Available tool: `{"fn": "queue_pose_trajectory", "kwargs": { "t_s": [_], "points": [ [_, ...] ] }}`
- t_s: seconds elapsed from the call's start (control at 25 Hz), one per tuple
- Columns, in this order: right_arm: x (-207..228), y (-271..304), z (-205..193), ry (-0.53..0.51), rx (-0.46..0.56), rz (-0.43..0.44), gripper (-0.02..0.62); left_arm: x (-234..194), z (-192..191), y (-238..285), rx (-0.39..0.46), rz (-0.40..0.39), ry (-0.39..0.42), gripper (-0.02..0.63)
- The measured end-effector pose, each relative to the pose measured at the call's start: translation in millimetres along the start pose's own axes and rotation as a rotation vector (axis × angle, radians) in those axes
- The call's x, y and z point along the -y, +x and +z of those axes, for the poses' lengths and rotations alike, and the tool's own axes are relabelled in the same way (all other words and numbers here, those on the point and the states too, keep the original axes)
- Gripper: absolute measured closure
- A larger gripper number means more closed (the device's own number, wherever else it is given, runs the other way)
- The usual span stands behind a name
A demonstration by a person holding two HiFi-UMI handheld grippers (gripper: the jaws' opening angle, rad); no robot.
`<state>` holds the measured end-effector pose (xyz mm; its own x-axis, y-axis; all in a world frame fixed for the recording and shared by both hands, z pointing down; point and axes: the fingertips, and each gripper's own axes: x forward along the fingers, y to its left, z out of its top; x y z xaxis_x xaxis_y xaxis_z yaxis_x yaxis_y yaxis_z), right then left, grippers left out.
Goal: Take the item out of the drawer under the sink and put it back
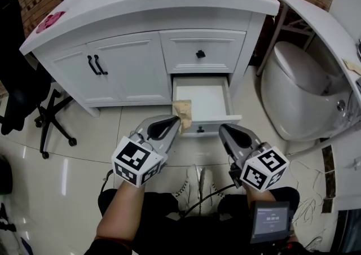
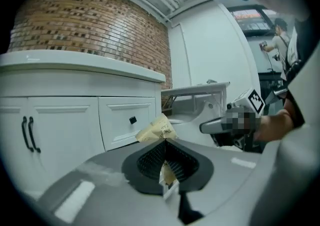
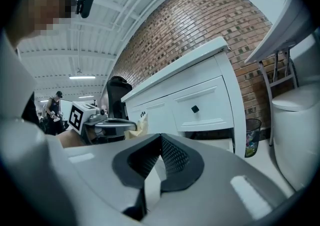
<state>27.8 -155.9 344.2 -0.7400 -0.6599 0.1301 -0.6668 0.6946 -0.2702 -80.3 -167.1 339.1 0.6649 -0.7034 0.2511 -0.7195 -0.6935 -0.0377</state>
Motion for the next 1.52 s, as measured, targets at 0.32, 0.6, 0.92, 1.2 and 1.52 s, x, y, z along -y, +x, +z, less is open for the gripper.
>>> {"fn": "queue_pose_trajectory", "kwargs": {
  "t_s": [0.32,0.6,0.92,1.2,1.52],
  "points": [
    [-6,7,1,-0.010,-0.007,0.011,0.588,17,-16,-18,0.062,-0.006,-0.118,0.598],
    [-4,6,1,-0.012,-0.009,0.006,0.588,21,-17,-15,0.064,-0.014,-0.105,0.598],
    [-5,6,1,-0.016,-0.012,0.007,0.588,17,-12,-15,0.074,-0.005,-0.097,0.597],
    [-4,6,3,-0.015,-0.007,0.006,0.588,16,-10,-16,0.077,-0.003,-0.095,0.597],
    [-2,4,2,-0.012,-0.006,0.001,0.588,7,-12,-13,0.056,0.019,-0.070,0.597]
  ]
}}
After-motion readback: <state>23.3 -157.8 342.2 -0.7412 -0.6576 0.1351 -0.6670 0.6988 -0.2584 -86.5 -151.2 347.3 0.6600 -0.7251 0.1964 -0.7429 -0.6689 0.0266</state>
